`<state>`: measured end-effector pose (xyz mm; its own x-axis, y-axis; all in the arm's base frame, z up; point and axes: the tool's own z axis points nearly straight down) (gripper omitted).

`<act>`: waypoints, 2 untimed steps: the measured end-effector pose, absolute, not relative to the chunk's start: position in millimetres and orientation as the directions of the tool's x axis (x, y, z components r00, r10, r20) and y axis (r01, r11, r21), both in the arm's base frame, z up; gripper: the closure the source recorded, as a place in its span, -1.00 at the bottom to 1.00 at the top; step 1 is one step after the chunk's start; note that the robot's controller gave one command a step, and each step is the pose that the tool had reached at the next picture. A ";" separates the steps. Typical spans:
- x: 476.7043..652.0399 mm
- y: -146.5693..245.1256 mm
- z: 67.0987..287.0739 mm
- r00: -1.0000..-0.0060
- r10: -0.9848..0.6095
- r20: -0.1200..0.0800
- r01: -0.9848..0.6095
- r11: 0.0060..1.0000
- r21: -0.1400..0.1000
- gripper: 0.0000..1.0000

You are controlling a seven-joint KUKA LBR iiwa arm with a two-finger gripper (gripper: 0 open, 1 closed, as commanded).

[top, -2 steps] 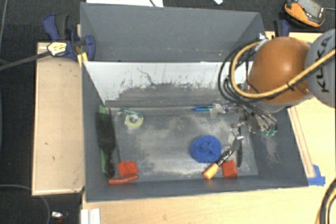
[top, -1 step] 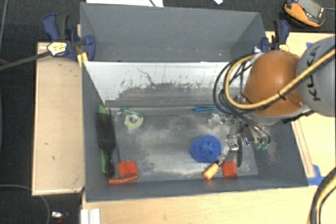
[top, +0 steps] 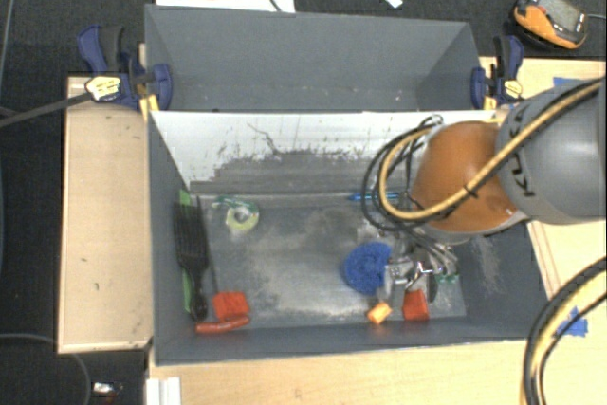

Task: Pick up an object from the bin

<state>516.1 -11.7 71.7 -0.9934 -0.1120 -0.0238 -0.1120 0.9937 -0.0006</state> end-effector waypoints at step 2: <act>502.8 -1.7 70.4 -0.991 -0.131 -0.023 -0.131 0.991 -0.001 1.00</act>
Offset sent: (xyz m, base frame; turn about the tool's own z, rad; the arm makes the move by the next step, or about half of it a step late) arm 0.0000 0.0000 0.0000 0.0000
